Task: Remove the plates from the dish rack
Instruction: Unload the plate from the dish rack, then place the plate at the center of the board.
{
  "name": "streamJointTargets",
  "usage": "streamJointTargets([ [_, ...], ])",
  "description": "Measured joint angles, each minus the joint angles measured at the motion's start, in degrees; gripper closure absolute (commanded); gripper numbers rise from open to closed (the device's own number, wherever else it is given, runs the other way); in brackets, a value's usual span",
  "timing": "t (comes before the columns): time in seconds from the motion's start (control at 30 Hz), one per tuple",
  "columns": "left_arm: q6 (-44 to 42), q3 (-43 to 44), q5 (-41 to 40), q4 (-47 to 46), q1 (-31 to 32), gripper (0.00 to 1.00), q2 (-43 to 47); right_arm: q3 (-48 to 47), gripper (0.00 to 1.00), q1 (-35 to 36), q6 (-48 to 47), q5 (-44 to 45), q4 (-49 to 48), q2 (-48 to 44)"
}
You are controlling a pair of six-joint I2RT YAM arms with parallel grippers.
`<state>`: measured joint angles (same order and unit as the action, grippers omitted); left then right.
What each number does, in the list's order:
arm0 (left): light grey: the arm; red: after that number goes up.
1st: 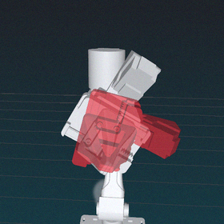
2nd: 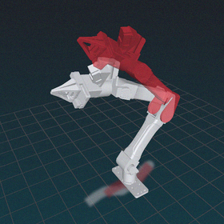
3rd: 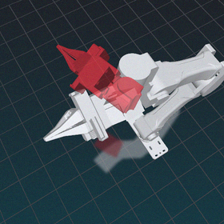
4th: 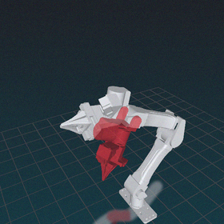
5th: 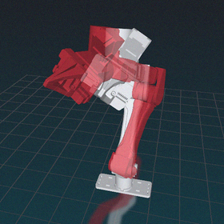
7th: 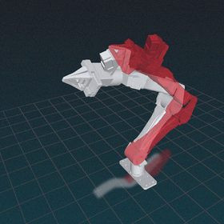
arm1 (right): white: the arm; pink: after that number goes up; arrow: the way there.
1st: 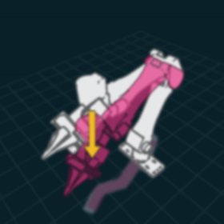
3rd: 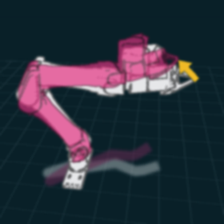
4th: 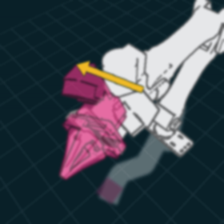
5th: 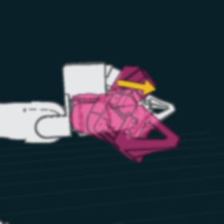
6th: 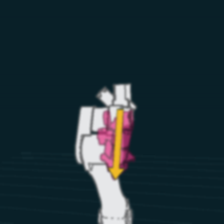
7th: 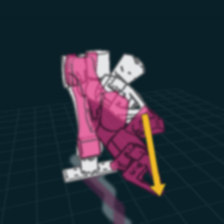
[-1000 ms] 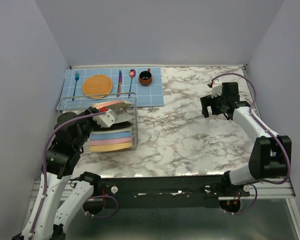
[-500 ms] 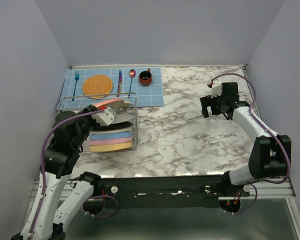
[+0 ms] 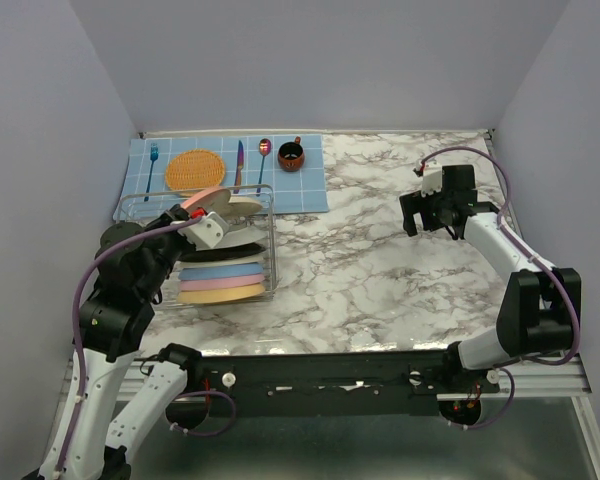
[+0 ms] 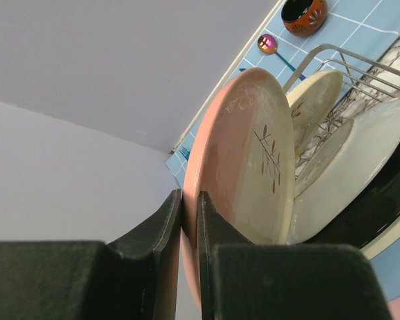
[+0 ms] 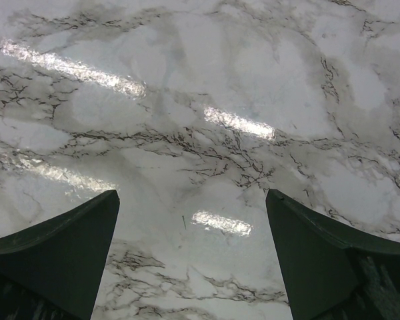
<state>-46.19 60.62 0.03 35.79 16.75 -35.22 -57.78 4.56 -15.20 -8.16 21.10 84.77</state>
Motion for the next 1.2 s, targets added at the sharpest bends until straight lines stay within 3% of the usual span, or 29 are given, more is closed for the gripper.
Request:
streamJointTargets([
  [0.53, 0.4, -6.8, 0.8, -3.8, 0.0, 1.0, 1.6, -1.0, 0.0, 1.4, -0.3, 0.1, 1.1, 0.1],
  [0.63, 0.4, -8.7, 1.4, -3.9, 0.0, 1.0, 1.6, -1.9, 0.0, 5.1, -0.8, 0.7, 1.4, -0.4],
  [0.83, 0.4, -9.7, 3.2, -3.0, 0.0, 1.0, 1.5, -5.2, 0.0, 19.3, -6.2, 2.2, 2.8, -0.5],
  [1.2, 0.1, -8.6, 6.3, 0.3, -0.1, 1.0, 1.2, -16.0, 0.02, 25.7, -23.0, 6.1, 6.7, -0.1],
])
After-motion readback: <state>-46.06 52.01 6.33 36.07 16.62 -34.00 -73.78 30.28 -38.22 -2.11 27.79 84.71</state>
